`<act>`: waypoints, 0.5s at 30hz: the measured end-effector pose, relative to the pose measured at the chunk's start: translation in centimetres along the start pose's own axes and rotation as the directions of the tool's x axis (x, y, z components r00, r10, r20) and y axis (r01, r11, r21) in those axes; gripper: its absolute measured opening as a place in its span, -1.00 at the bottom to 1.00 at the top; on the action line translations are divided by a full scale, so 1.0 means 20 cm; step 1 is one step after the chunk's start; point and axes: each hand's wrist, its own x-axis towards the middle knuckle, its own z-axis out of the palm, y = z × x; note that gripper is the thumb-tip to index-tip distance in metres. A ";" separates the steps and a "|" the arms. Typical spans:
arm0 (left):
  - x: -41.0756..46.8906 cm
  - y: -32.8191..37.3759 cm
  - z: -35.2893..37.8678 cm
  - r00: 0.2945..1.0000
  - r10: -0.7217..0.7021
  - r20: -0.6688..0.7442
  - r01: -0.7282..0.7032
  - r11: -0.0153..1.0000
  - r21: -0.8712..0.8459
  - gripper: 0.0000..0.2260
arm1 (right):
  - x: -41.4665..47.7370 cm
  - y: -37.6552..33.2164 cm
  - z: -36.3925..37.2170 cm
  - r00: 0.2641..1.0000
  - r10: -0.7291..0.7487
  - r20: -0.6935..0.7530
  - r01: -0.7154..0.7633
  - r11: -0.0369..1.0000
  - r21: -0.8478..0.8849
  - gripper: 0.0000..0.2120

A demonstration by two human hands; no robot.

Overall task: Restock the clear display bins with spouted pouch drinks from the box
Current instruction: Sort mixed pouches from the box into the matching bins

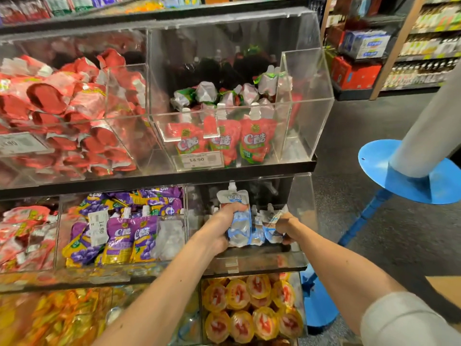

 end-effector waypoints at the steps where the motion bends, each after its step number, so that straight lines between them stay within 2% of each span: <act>1: 0.01 0.00 0.00 1.000 0.002 -0.003 -0.002 1.000 0.003 -0.79 | 0.01 0.00 0.00 1.000 -0.007 -0.003 0.007 1.000 0.012 -0.77; 3: 0.03 -0.01 0.00 1.000 -0.015 0.000 0.015 1.000 -0.005 -0.73 | -0.01 -0.01 0.00 0.999 -0.037 -0.021 0.037 0.999 -0.030 -0.82; 5: 0.04 -0.02 0.00 0.999 -0.044 0.030 0.044 0.999 -0.013 -0.79 | -0.03 -0.01 0.00 0.990 -0.119 -0.069 0.106 0.980 -0.167 -0.94; 8: 0.06 -0.04 -0.04 0.994 -0.052 0.100 0.061 0.995 -0.082 -0.88 | -0.06 -0.03 -0.01 0.952 -0.274 -0.134 0.213 0.912 -0.350 -0.75; 10: 0.07 -0.06 -0.07 0.989 -0.020 0.147 0.042 0.988 -0.152 -0.85 | -0.14 -0.08 -0.04 0.927 -0.352 -0.127 0.291 0.892 -0.346 -0.75; 11: 0.07 -0.06 -0.08 0.986 0.000 0.170 0.032 0.982 -0.187 -0.81 | -0.19 -0.10 -0.05 0.919 -0.386 -0.077 0.355 0.897 -0.266 -0.78; 12: 0.08 -0.07 -0.09 0.981 0.021 0.191 0.023 0.975 -0.222 -0.79 | -0.26 -0.11 -0.05 0.918 -0.397 -0.007 0.393 0.913 -0.111 -0.78; 13: 0.09 -0.07 -0.11 0.976 0.047 0.213 0.008 0.968 -0.249 -0.79 | -0.34 -0.11 -0.04 0.918 -0.386 0.093 0.369 0.916 0.158 -0.74; 14: 0.09 -0.07 -0.11 0.966 0.072 0.247 -0.002 0.962 -0.272 -0.78 | -0.42 -0.10 -0.04 0.900 -0.379 0.214 0.267 0.869 0.418 -0.71; 15: 0.10 -0.07 -0.12 0.961 0.084 0.263 -0.008 0.961 -0.277 -0.76 | -0.47 -0.07 -0.05 0.859 -0.421 0.292 0.204 0.804 0.558 -0.70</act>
